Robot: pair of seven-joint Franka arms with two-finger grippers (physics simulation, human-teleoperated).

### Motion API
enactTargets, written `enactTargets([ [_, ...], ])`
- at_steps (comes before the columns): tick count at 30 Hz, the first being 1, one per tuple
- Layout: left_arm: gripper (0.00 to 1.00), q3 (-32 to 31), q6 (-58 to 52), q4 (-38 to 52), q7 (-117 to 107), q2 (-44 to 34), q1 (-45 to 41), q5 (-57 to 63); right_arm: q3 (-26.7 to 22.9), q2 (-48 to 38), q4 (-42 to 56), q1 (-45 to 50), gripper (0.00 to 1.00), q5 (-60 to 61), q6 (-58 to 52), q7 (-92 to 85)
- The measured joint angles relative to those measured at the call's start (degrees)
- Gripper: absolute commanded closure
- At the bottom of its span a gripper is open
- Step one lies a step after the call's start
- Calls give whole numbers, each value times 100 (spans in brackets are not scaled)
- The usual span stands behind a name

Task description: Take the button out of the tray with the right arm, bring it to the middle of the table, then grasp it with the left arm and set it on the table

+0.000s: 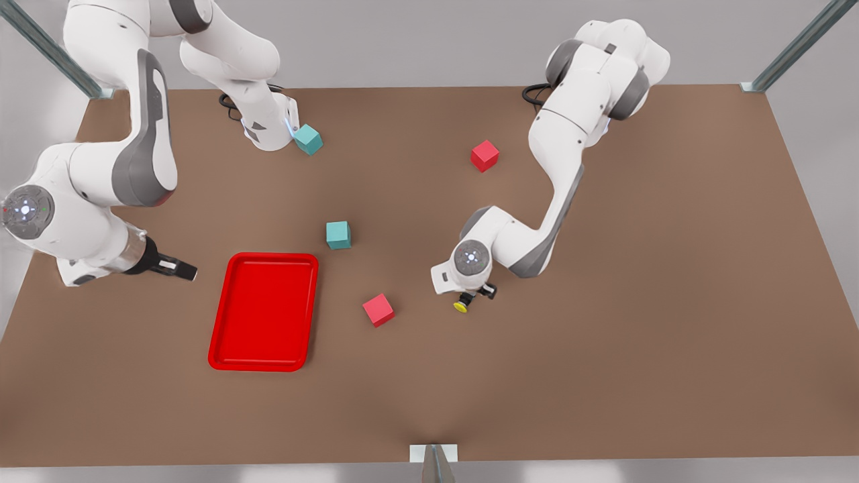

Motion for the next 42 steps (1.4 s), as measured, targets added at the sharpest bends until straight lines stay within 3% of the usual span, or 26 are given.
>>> enactTargets([
  [19,0,21,916,-516,229,293,-6,355,29,33,259,141,0,-269,-92,-733],
  [37,0,13,1198,-465,211,486,3,312,26,24,267,106,0,-267,-122,-980],
  [38,4,13,1202,-465,205,486,0,314,26,24,268,105,0,-267,-123,-988],
  [42,32,13,1213,-462,180,486,-1,316,26,23,268,92,0,-268,-126,-1018],
])
